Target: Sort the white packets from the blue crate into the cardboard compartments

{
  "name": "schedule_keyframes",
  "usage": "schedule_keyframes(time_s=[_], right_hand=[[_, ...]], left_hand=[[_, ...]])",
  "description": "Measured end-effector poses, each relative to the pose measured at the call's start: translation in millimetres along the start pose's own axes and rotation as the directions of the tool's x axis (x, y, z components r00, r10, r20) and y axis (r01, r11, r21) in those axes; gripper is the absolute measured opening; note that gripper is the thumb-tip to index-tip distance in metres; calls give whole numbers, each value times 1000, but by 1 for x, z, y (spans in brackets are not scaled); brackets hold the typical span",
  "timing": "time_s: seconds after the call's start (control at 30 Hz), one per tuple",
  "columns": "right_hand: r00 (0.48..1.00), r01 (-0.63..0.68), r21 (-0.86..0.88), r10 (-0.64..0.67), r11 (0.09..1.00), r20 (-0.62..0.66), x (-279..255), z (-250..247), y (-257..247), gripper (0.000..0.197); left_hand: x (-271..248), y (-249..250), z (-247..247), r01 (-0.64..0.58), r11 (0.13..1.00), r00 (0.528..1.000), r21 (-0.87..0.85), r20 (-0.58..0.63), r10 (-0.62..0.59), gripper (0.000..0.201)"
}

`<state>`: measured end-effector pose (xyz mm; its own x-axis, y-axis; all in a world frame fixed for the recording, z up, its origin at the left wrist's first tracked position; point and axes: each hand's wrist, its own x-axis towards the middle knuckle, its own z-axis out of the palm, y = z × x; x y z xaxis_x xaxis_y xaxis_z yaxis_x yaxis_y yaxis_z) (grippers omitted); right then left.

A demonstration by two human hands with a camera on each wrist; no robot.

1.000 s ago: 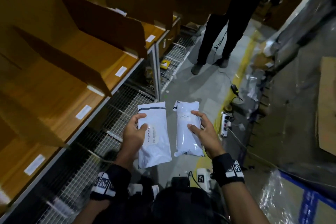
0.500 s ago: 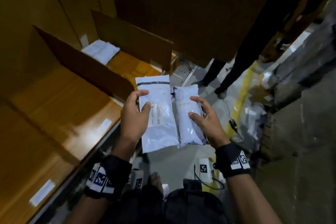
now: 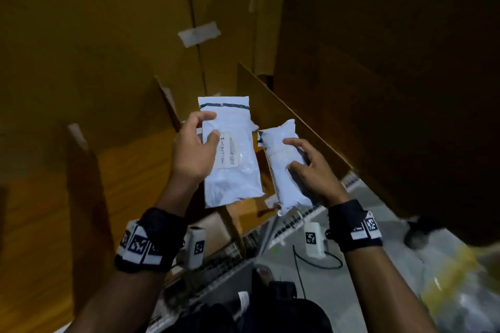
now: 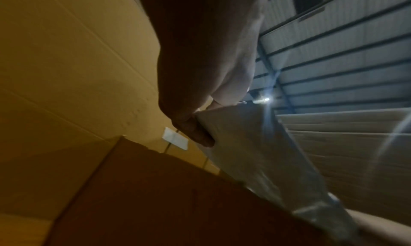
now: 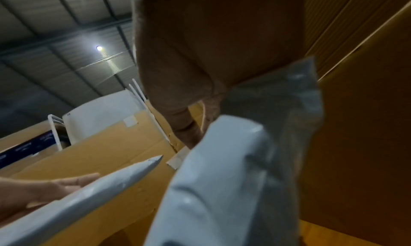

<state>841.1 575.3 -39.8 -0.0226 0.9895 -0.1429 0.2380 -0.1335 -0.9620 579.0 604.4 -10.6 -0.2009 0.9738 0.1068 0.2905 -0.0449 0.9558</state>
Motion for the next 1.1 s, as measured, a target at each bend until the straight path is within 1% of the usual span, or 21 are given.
schedule_keyframes(time_s=[0.07, 0.17, 0.27, 0.33, 0.4, 0.43, 0.5, 0.57, 0.63, 0.67, 0.7, 0.77, 0.83, 0.87, 0.9, 0.93, 0.97, 1.0, 1.03, 1.07, 1.1], right_hand=[[997, -7, -19, 8, 1000, 73, 55, 5, 2, 56], [985, 5, -44, 2, 999, 170, 133, 14, -2, 57], [966, -2, -101, 28, 995, 256, 201, 34, -5, 57], [951, 33, -155, 16, 987, 308, 237, 53, -7, 57], [930, 120, -240, -24, 963, 368, 269, 75, -7, 57], [911, 173, -290, -41, 941, 411, 284, 85, -6, 58], [875, 222, -360, -22, 906, 484, 312, 102, -4, 60], [827, 284, -434, 11, 855, 562, 331, 113, 3, 60], [765, 389, -459, -2, 799, 645, 334, 117, 14, 55], [743, 421, -455, -10, 785, 669, 332, 117, 24, 52], [731, 418, -455, 6, 786, 682, 328, 115, 33, 49], [704, 423, -498, 72, 757, 706, 319, 110, 53, 47], [639, 492, -530, 127, 691, 759, 317, 109, 68, 48], [616, 528, -551, 155, 646, 773, 317, 111, 73, 50], [613, 552, -576, 175, 603, 771, 318, 113, 77, 53], [631, 565, -606, 180, 560, 755, 316, 115, 79, 56], [664, 569, -628, 154, 531, 732, 312, 115, 81, 58], [708, 571, -647, 96, 505, 700, 307, 115, 84, 58], [748, 582, -648, -10, 491, 664, 298, 113, 85, 58], [770, 596, -627, -136, 502, 624, 288, 112, 91, 58], [770, 616, -592, -240, 520, 591, 276, 111, 98, 59]], left_hand=[[26, -12, -7, 55, 997, 995, 59, -90, -50, 26], [52, -29, -15, 55, 984, 981, 170, -194, -21, 29], [70, -38, -15, 153, 965, 956, 211, -279, -91, 28], [80, -43, -15, 211, 954, 931, 211, -341, -130, 28], [88, -48, -18, 234, 948, 910, 215, -392, -135, 29], [90, -49, -19, 248, 944, 902, 220, -408, -142, 31], [91, -51, -19, 275, 934, 889, 229, -430, -156, 34], [93, -50, -18, 283, 924, 886, 256, -439, -150, 35], [92, -49, -18, 280, 921, 887, 272, -439, -140, 35], [91, -49, -18, 282, 916, 887, 284, -441, -137, 34], [90, -47, -17, 291, 909, 885, 298, -444, -138, 34], [89, -42, -16, 303, 900, 883, 314, -448, -141, 35], [90, -40, -15, 301, 900, 882, 314, -451, -138, 35], [90, -40, -14, 303, 899, 881, 316, -452, -138, 34], [91, -40, -14, 302, 898, 882, 321, -452, -136, 34], [91, -40, -13, 298, 897, 884, 327, -449, -130, 34], [92, -40, -13, 293, 896, 886, 332, -446, -124, 34], [92, -40, -13, 289, 897, 887, 335, -445, -120, 34], [92, -41, -13, 286, 899, 889, 331, -442, -120, 35], [91, -42, -14, 280, 905, 891, 321, -438, -120, 35], [92, -42, -14, 275, 911, 892, 308, -435, -122, 35]])
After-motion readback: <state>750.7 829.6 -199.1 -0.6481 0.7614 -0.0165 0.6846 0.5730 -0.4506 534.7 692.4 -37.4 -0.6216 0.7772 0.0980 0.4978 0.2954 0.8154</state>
